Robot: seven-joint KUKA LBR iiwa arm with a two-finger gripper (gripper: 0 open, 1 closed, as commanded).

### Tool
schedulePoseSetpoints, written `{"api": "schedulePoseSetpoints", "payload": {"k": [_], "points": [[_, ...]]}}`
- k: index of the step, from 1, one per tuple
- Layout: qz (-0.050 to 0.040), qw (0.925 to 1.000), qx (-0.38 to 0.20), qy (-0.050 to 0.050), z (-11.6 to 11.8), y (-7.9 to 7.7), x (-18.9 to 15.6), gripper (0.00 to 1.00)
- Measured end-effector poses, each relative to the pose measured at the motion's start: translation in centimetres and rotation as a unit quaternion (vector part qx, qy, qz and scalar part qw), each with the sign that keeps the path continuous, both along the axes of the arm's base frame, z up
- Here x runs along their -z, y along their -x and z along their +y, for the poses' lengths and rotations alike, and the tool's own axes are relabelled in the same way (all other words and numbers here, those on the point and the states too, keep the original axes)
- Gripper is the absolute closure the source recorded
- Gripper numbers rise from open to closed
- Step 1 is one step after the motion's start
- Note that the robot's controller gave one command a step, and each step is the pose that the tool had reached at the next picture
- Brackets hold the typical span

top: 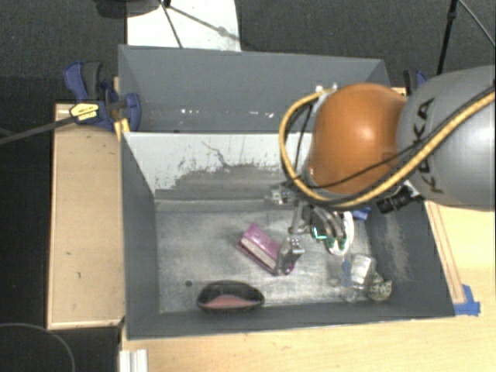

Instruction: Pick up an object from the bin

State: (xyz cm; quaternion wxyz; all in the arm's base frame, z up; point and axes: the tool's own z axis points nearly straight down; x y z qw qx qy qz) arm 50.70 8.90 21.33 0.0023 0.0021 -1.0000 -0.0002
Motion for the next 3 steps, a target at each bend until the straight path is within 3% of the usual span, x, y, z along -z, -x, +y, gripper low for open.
{"api": "schedulePoseSetpoints", "payload": {"k": [1,2,3], "points": [[-0.0022,0.9984,0.056,0.000,-1.9,-2.4,14.5,0.00],[-0.0025,0.9953,0.096,0.000,1.8,-0.1,11.2,0.00],[-0.0052,0.9966,0.082,0.000,-0.5,-1.8,9.8,0.00]]}}
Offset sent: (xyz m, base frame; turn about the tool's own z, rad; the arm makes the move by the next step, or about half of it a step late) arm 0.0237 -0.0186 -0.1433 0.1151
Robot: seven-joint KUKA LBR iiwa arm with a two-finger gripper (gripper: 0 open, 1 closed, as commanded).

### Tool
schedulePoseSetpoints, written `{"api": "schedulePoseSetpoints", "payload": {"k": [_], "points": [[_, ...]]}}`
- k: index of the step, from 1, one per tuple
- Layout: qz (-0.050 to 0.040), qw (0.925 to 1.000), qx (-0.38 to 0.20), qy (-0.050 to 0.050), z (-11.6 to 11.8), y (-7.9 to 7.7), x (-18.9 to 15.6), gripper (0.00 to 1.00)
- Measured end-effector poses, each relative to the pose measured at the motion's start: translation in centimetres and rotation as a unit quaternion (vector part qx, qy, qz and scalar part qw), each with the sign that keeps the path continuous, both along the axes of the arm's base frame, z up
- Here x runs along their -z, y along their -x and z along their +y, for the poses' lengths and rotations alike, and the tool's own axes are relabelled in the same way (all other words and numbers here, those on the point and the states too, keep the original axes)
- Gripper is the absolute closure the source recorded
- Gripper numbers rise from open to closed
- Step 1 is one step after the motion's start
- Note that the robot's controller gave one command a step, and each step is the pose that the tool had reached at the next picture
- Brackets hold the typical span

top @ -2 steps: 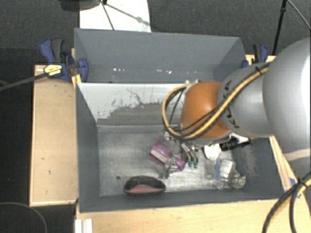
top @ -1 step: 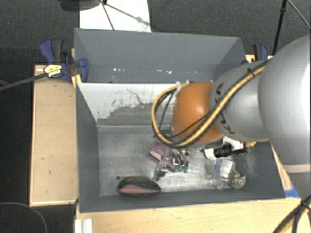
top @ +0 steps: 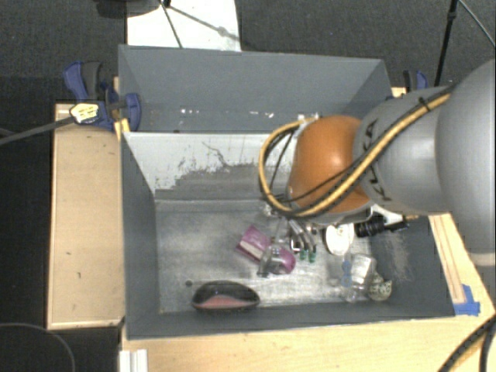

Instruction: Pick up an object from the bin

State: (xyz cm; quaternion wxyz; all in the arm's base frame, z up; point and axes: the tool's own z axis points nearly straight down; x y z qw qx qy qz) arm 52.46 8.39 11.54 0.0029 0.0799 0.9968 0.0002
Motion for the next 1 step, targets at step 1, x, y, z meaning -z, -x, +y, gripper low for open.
{"api": "schedulePoseSetpoints", "payload": {"k": [1], "points": [[0.0027,0.9990,0.044,-0.001,0.47,-0.99,4.56,0.00]]}}
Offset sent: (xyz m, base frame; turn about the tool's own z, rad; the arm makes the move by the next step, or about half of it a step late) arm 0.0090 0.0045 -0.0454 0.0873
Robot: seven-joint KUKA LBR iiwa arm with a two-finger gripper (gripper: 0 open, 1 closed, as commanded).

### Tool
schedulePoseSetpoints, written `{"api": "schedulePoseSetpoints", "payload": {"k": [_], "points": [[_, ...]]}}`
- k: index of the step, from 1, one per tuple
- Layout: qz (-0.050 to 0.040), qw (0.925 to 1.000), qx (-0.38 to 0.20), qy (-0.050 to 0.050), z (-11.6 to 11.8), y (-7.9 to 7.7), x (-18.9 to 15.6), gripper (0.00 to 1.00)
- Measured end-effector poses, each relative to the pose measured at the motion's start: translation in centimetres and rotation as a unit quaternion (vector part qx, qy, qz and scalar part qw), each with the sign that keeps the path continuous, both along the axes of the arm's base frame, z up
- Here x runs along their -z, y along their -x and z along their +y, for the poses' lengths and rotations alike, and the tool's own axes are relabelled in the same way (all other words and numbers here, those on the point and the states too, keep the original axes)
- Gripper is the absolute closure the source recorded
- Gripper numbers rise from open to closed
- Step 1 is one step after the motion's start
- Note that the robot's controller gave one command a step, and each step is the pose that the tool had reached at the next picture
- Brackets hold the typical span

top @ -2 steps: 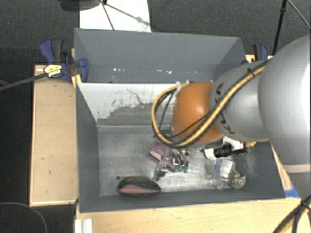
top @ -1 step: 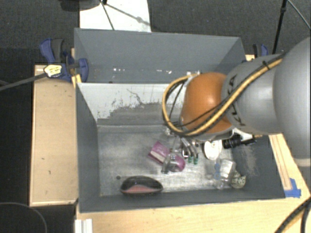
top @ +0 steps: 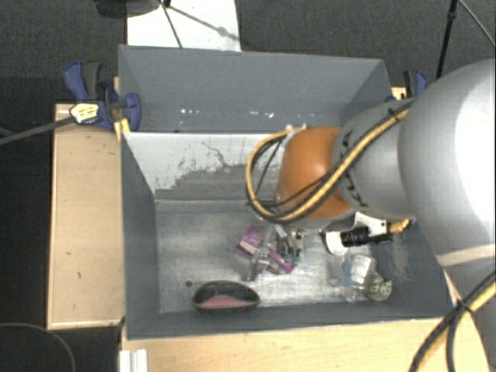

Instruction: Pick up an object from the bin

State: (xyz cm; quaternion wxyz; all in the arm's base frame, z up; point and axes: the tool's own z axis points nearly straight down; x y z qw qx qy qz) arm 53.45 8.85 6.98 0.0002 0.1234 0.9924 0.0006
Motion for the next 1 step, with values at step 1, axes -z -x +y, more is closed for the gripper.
{"api": "schedulePoseSetpoints", "payload": {"k": [1], "points": [[-0.0010,1.0000,0.001,0.000,0.00,-0.09,-0.14,0.00]]}}
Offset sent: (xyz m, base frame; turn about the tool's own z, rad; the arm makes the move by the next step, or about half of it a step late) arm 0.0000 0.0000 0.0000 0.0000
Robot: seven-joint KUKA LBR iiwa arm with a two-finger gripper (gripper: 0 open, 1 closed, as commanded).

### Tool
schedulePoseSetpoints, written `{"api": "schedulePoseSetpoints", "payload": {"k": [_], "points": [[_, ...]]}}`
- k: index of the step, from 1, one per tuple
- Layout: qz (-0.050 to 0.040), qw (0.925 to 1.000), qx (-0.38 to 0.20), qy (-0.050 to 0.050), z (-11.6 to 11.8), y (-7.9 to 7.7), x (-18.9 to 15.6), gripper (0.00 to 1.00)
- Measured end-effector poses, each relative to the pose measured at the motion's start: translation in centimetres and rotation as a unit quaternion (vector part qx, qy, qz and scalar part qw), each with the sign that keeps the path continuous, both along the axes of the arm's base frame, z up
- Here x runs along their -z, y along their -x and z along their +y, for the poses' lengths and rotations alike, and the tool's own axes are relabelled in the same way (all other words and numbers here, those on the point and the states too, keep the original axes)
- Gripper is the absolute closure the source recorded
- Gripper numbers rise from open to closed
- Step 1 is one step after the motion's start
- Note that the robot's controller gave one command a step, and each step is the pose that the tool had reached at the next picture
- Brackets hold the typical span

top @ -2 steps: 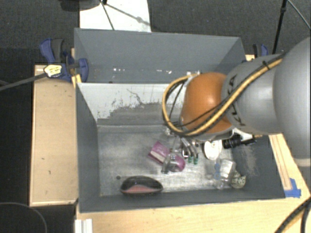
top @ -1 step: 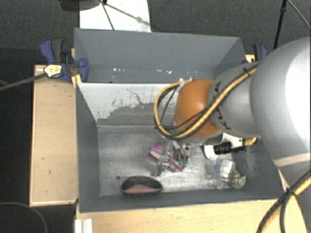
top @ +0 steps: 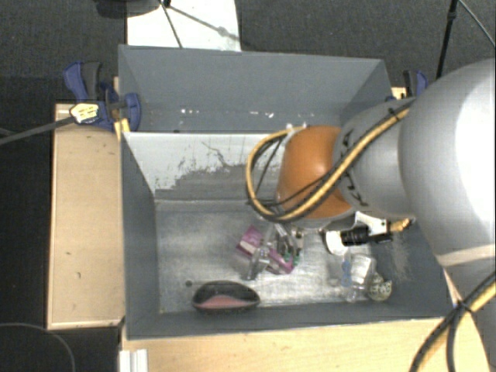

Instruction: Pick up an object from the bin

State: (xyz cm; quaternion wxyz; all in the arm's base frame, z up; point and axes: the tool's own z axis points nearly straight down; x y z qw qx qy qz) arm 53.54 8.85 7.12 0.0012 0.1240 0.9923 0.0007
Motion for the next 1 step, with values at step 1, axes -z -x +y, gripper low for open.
{"api": "schedulePoseSetpoints", "payload": {"k": [1], "points": [[0.0019,1.0000,0.000,-0.001,0.14,0.05,-0.07,1.00]]}}
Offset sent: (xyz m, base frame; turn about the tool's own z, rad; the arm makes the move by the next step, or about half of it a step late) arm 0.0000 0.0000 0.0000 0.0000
